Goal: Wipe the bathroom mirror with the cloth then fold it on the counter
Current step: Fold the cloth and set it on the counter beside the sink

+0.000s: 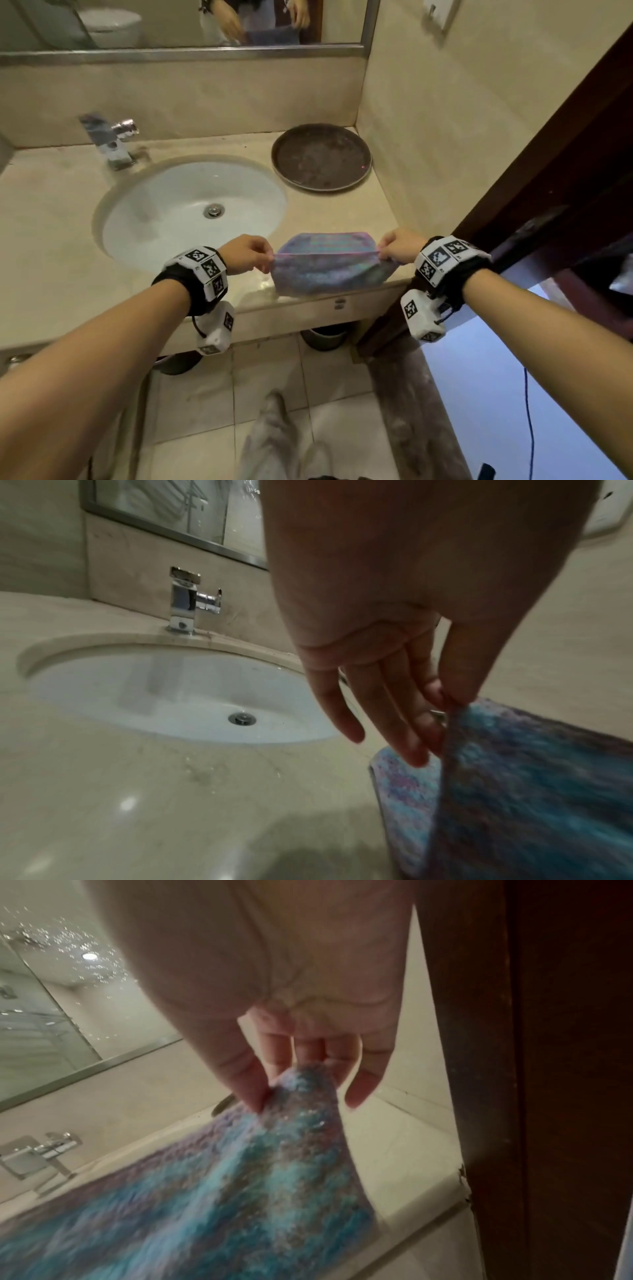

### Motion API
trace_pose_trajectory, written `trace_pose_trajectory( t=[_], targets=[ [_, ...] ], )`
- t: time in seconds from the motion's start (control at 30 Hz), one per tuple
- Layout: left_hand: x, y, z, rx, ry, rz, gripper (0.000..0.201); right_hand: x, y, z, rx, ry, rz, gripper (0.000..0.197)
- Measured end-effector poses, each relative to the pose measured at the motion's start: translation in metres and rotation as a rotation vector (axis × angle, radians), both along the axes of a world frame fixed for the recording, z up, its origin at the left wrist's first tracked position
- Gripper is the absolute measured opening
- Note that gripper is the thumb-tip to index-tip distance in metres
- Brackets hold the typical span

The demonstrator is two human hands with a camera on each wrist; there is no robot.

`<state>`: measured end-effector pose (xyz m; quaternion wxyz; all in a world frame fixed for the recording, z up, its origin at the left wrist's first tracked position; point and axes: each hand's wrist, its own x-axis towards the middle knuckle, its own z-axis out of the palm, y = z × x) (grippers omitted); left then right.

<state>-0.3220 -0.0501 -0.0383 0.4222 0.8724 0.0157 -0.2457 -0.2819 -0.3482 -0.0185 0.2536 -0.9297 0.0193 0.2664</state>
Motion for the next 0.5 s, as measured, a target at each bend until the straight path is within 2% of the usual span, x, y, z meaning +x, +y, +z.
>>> trace_pose_trajectory(
  t=[0.1,0.2,0.27,0.43,0.5],
  targets=[
    [0.013,-0.006,-0.013,0.071,-0.097,0.103,0.017,0.009,0.001,-0.021,0.049,-0.156,-0.087,0.005],
    [0.029,-0.010,-0.032,0.140,-0.157,0.208,0.006,0.021,0.005,-0.046,0.080,-0.213,-0.148,0.031],
    [0.038,-0.014,-0.045,0.126,-0.161,0.286,0.005,0.031,0.009,-0.061,0.064,-0.258,-0.191,0.036],
    [0.057,-0.022,-0.069,0.099,-0.175,0.377,0.006,0.052,0.016,-0.085,0.058,-0.344,-0.289,0.010],
    [0.064,-0.026,-0.073,0.055,-0.148,0.383,0.005,0.059,0.015,-0.090,0.044,-0.358,-0.292,0.007]
  ],
)
